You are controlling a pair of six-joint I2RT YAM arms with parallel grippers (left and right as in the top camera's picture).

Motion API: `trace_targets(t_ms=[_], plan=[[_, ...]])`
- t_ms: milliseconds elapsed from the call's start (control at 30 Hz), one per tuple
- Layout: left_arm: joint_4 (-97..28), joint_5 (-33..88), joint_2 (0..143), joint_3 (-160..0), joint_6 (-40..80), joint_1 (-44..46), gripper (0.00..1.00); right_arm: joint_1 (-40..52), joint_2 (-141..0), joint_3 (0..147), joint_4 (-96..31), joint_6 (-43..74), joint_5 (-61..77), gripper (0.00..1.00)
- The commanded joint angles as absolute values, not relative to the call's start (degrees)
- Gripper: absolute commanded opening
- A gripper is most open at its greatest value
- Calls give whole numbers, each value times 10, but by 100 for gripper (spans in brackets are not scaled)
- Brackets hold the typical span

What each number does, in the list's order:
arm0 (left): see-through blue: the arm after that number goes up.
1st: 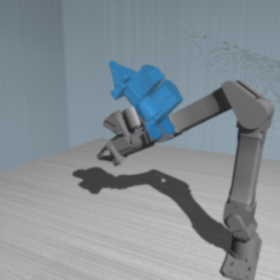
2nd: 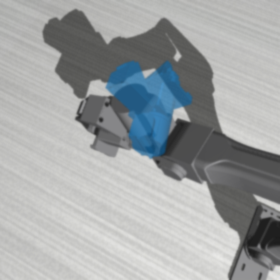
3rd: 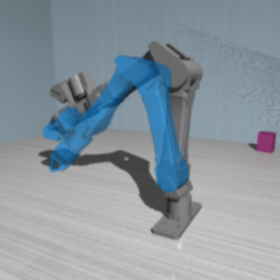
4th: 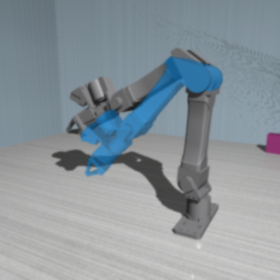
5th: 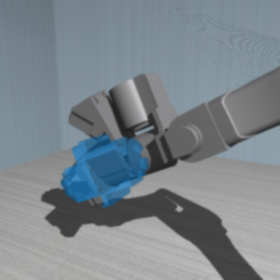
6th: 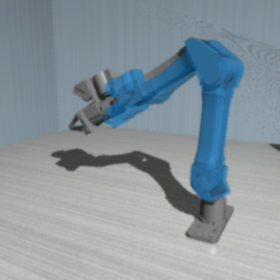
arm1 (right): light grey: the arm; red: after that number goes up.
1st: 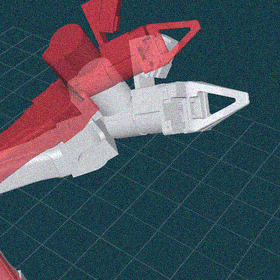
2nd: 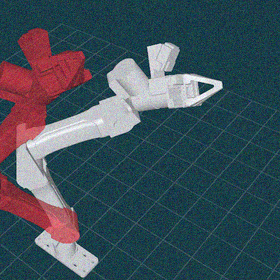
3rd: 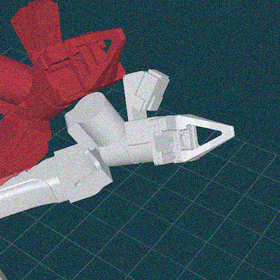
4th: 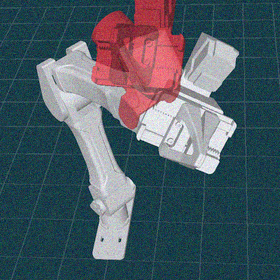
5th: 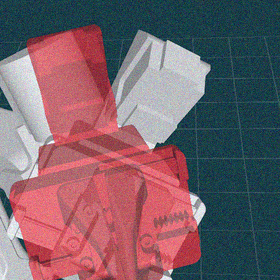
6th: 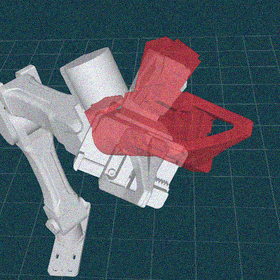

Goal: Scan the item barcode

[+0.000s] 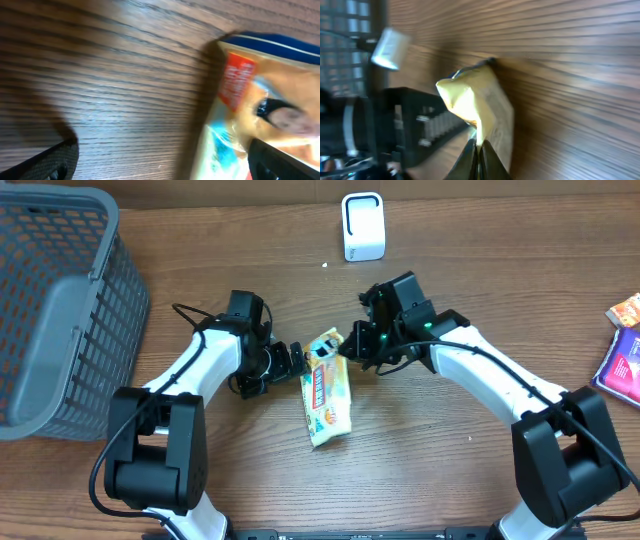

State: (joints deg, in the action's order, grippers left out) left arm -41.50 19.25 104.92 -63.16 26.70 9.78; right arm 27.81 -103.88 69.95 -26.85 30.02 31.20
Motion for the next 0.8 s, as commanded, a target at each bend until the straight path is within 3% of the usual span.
trace_targets(t_ms=[0,400,767], plan=[[-409,188,1069,-639,279,125,100,303,-1024,703,-245,341,348,4],[-432,141,1071,-643,279,123,98,322,-1024,703,-197,348,387,4],[-639,-3,1071,-798,279,67,100,344,-1031,700,-209,366,298,4]])
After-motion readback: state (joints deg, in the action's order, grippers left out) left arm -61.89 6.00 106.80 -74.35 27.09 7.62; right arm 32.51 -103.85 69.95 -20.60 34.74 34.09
